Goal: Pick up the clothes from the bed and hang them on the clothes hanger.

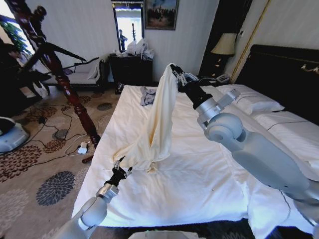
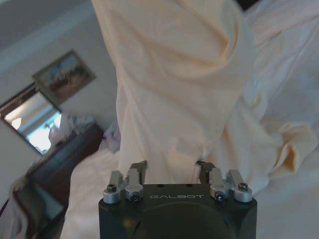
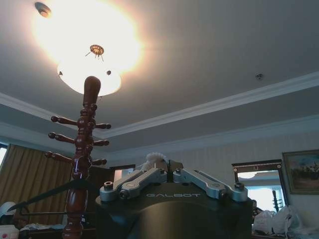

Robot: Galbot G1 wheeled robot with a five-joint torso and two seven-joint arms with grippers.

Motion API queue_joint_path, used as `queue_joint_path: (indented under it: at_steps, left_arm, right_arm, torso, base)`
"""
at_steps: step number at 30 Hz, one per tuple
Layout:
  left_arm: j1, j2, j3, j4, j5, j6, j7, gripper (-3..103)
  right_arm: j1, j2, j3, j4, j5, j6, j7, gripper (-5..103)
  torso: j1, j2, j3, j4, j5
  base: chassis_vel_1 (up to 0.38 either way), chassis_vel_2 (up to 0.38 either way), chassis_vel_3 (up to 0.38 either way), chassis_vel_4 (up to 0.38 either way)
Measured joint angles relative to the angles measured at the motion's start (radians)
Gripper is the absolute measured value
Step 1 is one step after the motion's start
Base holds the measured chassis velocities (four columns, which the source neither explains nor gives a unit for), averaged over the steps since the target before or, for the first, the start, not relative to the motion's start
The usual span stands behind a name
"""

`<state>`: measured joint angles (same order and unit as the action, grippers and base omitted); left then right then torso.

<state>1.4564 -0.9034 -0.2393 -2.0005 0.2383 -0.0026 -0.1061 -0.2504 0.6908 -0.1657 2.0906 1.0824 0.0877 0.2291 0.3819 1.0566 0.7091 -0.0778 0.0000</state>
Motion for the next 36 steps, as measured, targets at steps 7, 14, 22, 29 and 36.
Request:
queue_joint_path:
  at_steps: [7,14,22,29,36]
  left_arm:
    - [0.035,-0.001,-0.045,-0.024,-0.005,-0.057,0.024,36]
    - [0.060,-0.015,-0.111,-0.059,-0.067,-0.077,0.019,9]
    - [0.003,-0.008,-0.284,-0.336,-0.576,0.083,-0.041,1]
    - [-0.168,0.206,-0.671,-0.509,-1.271,0.220,-0.126,1]
    - [-0.219,0.395,-1.028,-0.512,-1.625,0.237,-0.128,1]
  right_arm:
    - [0.000,-0.006,0.001,-0.001,-0.002,0.001,0.000,1]
    - [0.000,-0.009,0.006,-0.006,-0.005,0.004,0.002,1]
    - [-0.016,-0.073,0.047,0.000,-0.010,-0.105,0.069,1]
    - [-0.066,-0.189,0.134,0.010,0.112,-0.291,0.078,1]
    - [-0.035,-0.219,0.240,0.065,0.238,-0.096,-0.198,1]
  torso:
    - [0.000,0.000,0.000,0.0001,0.0001]
    - [0.000,0.000,0.000,0.0003,-0.0001]
    - [0.000,0.000,0.000,-0.0002,0.0002]
    - [0.000,0.000,0.000,-0.0006,0.0002]
    - [0.000,0.000,0.000,0.0003,-0.0003]
  base:
    - [0.000,0.000,0.000,0.000]
    - [0.000,0.000,0.000,0.000]
    - [0.000,0.000,0.000,0.000]
    - [0.000,0.000,0.000,0.000]
    - [0.000,0.000,0.000,0.000]
